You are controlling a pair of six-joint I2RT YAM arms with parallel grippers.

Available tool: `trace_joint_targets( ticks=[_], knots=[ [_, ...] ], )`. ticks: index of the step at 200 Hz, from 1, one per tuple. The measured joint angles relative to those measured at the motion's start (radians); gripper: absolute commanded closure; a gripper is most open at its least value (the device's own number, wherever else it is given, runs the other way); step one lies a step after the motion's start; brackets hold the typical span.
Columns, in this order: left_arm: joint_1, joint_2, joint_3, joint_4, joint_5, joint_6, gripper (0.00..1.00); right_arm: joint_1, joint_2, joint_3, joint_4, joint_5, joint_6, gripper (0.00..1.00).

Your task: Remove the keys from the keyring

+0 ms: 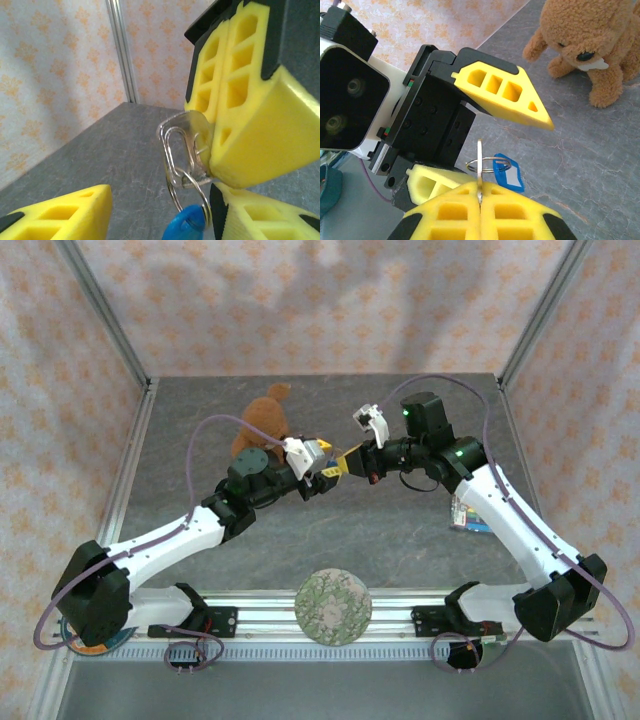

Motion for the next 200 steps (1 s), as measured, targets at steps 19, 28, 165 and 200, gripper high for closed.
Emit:
trace_joint_targets(
  ticks=[19, 28, 165, 200],
  knots=[
    [0.0, 0.015, 0.007, 0.018, 0.0, 0.0, 0.46, 0.0, 0.0, 0.0, 0.0, -0.006, 0.0, 1.0],
    [0.0, 0.023, 0.01, 0.025, 0.0, 0.0, 0.48, 0.0, 0.0, 0.0, 0.0, -0.009, 0.0, 1.0],
    [-0.008, 0.041, 0.018, 0.039, 0.002, 0.022, 0.6, 0.0, -0.016, 0.0, 0.02, -0.012, 0.02, 1.0],
    [-0.008, 0.041, 0.018, 0.066, 0.002, 0.022, 0.62, 0.0, -0.016, 0.0, 0.021, -0.013, 0.027, 1.0]
  ],
)
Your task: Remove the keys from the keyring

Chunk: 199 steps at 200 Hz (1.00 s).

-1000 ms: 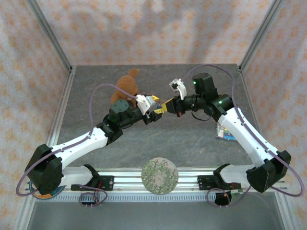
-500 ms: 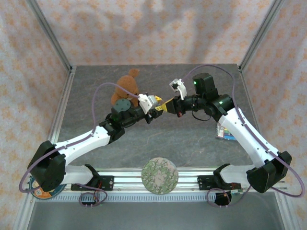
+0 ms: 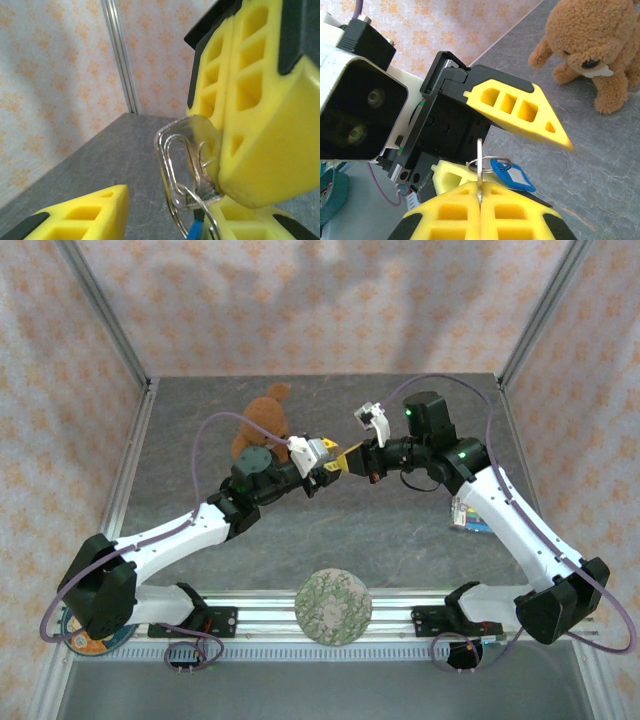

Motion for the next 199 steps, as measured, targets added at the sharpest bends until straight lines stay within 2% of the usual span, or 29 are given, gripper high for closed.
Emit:
trace_joint_targets(
  ticks=[19, 49, 113, 148, 199],
  knots=[
    [0.0, 0.0, 0.0, 0.016, 0.0, -0.003, 0.7, 0.0, -0.001, 0.0, 0.0, 0.0, 0.0, 1.0],
    [0.0, 0.0, 0.0, 0.021, 0.003, 0.0, 0.75, 0.0, -0.005, 0.0, 0.008, 0.001, 0.006, 1.0],
    [0.0, 0.0, 0.0, 0.022, 0.003, 0.0, 0.74, 0.0, -0.037, 0.0, 0.051, 0.006, 0.03, 1.0],
    [0.0, 0.0, 0.0, 0.037, 0.003, -0.008, 0.67, 0.0, -0.039, 0.0, 0.053, 0.006, 0.034, 1.0],
    [0.0, 0.0, 0.0, 0.053, 0.007, -0.018, 0.65, 0.0, -0.039, 0.0, 0.053, 0.005, 0.041, 1.0]
  ],
)
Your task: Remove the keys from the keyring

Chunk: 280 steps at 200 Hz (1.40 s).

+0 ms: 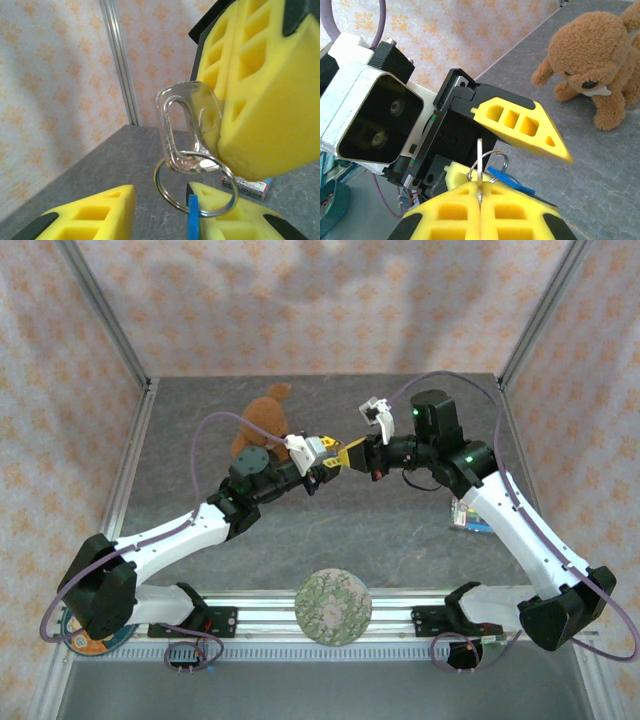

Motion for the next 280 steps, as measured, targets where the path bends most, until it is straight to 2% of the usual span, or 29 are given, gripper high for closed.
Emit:
trace_joint_targets(
  ticks=[37, 105, 151, 185, 212, 236, 251, 280],
  knots=[
    [0.0, 0.0, 0.0, 0.029, 0.0, -0.006, 0.64, 0.0, -0.002, -0.005, 0.008, 0.0, 0.003, 1.0],
    [-0.005, 0.0, 0.006, 0.045, 0.005, -0.005, 0.77, 0.0, -0.003, -0.008, 0.016, 0.0, 0.011, 1.0],
    [-0.005, -0.001, 0.006, 0.045, 0.007, -0.005, 0.73, 0.0, -0.003, -0.01, 0.029, 0.0, 0.015, 1.0],
    [-0.005, -0.001, 0.006, 0.049, 0.008, -0.006, 0.75, 0.0, -0.003, -0.01, 0.037, 0.0, 0.019, 1.0],
    [-0.005, -0.001, 0.006, 0.052, 0.011, -0.008, 0.81, 0.0, -0.004, -0.013, 0.039, 0.003, 0.019, 1.0],
    [-0.006, -0.003, 0.006, 0.053, 0.02, -0.004, 0.91, 0.0, -0.019, -0.022, 0.041, 0.018, 0.019, 1.0],
    [-0.006, -0.013, 0.006, 0.052, 0.031, -0.003, 1.0, 0.0, -0.029, -0.023, 0.044, 0.027, 0.022, 1.0],
    [-0.008, -0.029, 0.006, 0.05, 0.048, -0.004, 1.0, 0.0, -0.049, -0.035, 0.06, 0.034, 0.026, 1.0]
  ],
)
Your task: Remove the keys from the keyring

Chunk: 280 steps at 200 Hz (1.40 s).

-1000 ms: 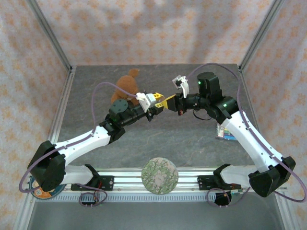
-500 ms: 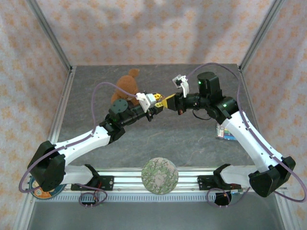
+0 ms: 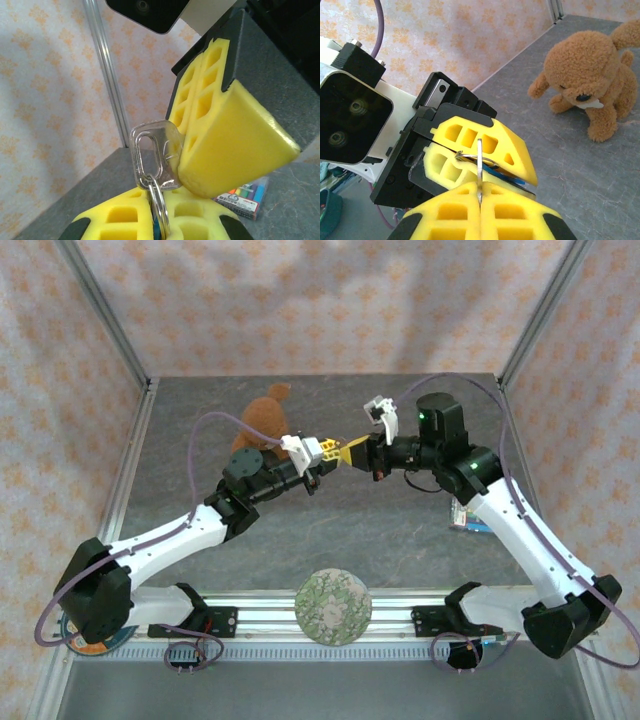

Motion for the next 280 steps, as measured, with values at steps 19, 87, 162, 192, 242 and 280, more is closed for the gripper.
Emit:
trace_joint_targets(
  ticks=[19, 87, 162, 192, 242, 280],
  knots=[
    [-0.005, -0.002, 0.0, -0.01, 0.003, 0.0, 1.0, 0.0, -0.014, -0.014, 0.001, 0.007, -0.002, 1.0],
    [0.013, -0.011, 0.021, -0.094, 0.103, -0.065, 1.0, 0.009, -0.104, -0.137, 0.09, 0.043, -0.11, 1.0],
    [0.031, -0.011, 0.06, -0.175, 0.212, -0.122, 1.0, 0.018, -0.19, -0.255, 0.213, 0.068, -0.239, 1.0],
    [0.039, -0.011, 0.075, -0.203, 0.234, -0.134, 1.0, 0.019, -0.199, -0.27, 0.233, 0.069, -0.278, 1.0],
    [0.054, -0.011, 0.099, -0.233, 0.285, -0.154, 1.0, 0.028, -0.22, -0.286, 0.258, 0.079, -0.336, 1.0],
    [0.069, -0.011, 0.118, -0.275, 0.316, -0.162, 1.0, 0.047, -0.222, -0.286, 0.26, 0.103, -0.384, 1.0]
  ],
)
